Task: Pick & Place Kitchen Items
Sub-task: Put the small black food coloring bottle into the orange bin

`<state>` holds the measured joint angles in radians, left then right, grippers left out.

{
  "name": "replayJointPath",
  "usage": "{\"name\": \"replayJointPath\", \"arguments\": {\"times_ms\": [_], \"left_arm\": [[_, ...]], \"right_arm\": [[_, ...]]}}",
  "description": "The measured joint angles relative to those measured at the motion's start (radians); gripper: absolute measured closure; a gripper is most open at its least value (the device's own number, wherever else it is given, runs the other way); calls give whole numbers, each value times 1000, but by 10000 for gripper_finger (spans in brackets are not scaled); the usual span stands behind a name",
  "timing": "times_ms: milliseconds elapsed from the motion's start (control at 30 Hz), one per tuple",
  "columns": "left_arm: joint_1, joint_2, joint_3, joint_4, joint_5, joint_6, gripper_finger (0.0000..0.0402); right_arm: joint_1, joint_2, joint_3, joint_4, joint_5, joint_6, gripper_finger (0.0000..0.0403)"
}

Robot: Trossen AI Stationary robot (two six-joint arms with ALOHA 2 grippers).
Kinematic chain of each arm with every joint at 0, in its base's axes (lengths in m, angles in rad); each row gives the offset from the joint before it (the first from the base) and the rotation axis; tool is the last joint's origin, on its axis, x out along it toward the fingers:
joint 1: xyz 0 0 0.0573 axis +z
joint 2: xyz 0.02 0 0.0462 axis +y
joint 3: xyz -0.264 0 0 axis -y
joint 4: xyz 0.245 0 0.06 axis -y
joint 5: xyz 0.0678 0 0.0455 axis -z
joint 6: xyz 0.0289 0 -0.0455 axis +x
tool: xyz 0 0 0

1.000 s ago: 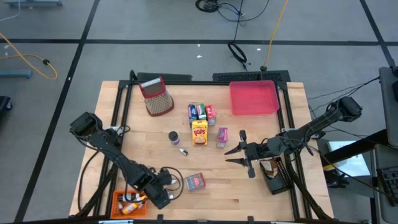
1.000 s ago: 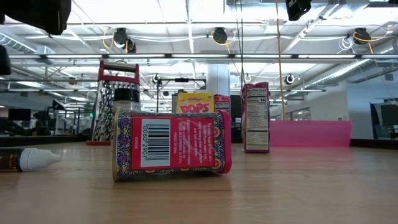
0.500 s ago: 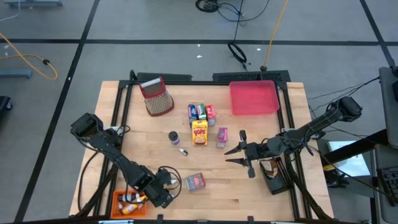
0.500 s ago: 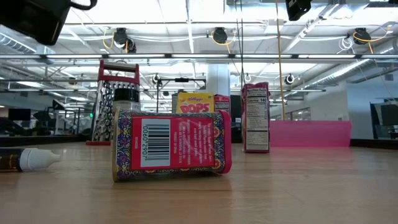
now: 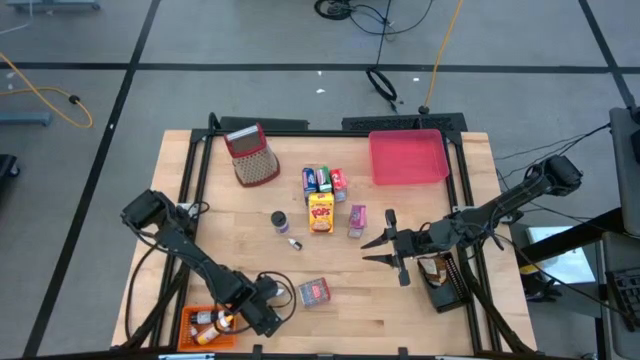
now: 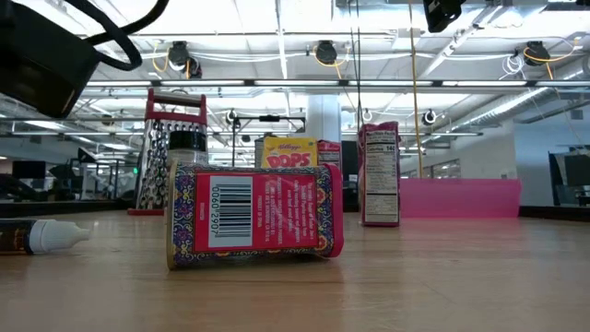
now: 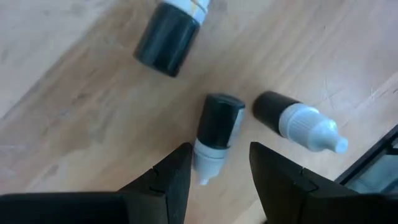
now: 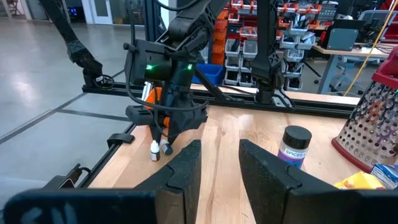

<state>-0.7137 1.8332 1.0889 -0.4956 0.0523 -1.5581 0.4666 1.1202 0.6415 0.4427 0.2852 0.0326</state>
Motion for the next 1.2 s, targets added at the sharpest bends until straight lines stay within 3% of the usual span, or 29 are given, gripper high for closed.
{"name": "replayJointPath", "arguments": {"times_ms": [467,800,1200], "left_arm": [[6,-1,1,-81,-44,37,241],[7,-3,2,-78,-56,57,370],[48,-23,-1,-96,19,133,364]], "right_arm": [[0,0,0,-8,0,0,303],[0,0,0,-8,0,0,303],[0,0,0,-8,0,0,303]]}}
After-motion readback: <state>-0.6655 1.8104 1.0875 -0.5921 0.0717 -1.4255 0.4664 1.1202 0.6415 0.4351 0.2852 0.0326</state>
